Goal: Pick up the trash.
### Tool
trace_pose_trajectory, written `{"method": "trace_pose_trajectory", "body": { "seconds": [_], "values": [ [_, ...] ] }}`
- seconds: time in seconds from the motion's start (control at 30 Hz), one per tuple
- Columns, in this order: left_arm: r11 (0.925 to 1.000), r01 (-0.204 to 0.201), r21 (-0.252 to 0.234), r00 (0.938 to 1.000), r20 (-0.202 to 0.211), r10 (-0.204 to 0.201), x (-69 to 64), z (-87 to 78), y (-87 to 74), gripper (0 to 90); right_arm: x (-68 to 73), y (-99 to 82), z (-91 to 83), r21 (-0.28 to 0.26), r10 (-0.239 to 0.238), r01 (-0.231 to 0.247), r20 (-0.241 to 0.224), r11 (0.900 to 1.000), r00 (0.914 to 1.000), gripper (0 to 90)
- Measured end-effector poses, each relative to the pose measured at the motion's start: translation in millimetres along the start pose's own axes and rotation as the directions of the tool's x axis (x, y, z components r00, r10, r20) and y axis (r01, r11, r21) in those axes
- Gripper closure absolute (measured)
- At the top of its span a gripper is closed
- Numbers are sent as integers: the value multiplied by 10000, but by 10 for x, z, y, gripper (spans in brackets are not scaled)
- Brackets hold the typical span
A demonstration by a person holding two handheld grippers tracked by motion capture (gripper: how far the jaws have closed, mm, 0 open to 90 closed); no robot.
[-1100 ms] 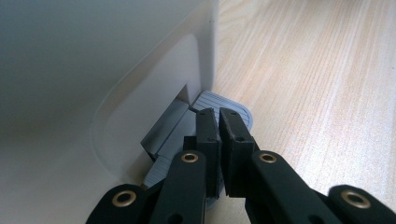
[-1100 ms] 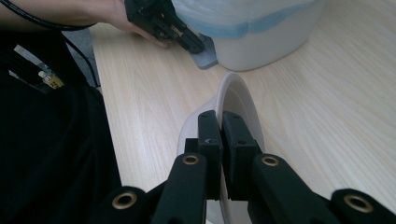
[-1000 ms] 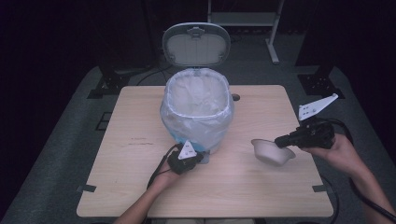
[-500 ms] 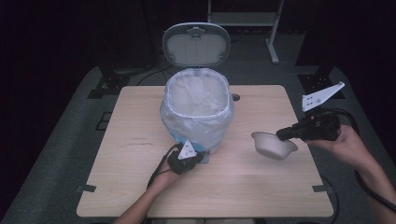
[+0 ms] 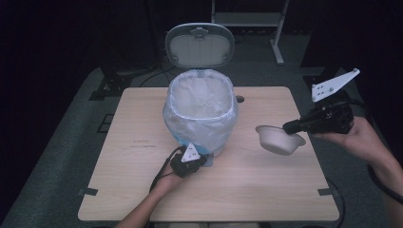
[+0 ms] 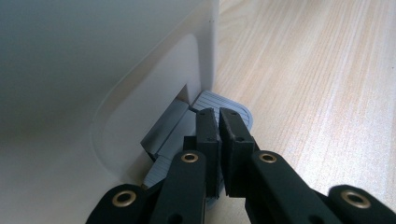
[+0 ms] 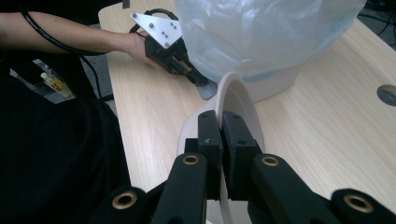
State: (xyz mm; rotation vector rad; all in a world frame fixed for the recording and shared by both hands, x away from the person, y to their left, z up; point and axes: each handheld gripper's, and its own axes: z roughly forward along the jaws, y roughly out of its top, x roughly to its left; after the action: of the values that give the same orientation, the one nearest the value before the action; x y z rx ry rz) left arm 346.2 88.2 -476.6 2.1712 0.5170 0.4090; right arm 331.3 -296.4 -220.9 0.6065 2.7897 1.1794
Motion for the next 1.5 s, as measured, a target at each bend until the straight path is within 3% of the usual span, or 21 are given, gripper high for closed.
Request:
{"method": "trace_pose_trajectory", "body": {
  "seconds": [0.93,1.07,1.43,1.5],
  "values": [
    [10000,-46,38,10000,16,46,4,-3,0,876,149,665,-222,98,-893,891,219,9960,9958,862],
    [9996,-222,190,9998,-5,222,17,-13,2,876,165,732,-249,117,-995,992,244,9950,9947,862],
    [10000,-21,10,10000,8,21,1,-1,0,876,189,874,-285,194,-1102,1095,364,9938,9932,862],
    [9999,-134,93,9999,-5,135,10,-7,-1,876,191,893,-296,161,-1121,1116,372,9936,9930,862]
  ]
}}
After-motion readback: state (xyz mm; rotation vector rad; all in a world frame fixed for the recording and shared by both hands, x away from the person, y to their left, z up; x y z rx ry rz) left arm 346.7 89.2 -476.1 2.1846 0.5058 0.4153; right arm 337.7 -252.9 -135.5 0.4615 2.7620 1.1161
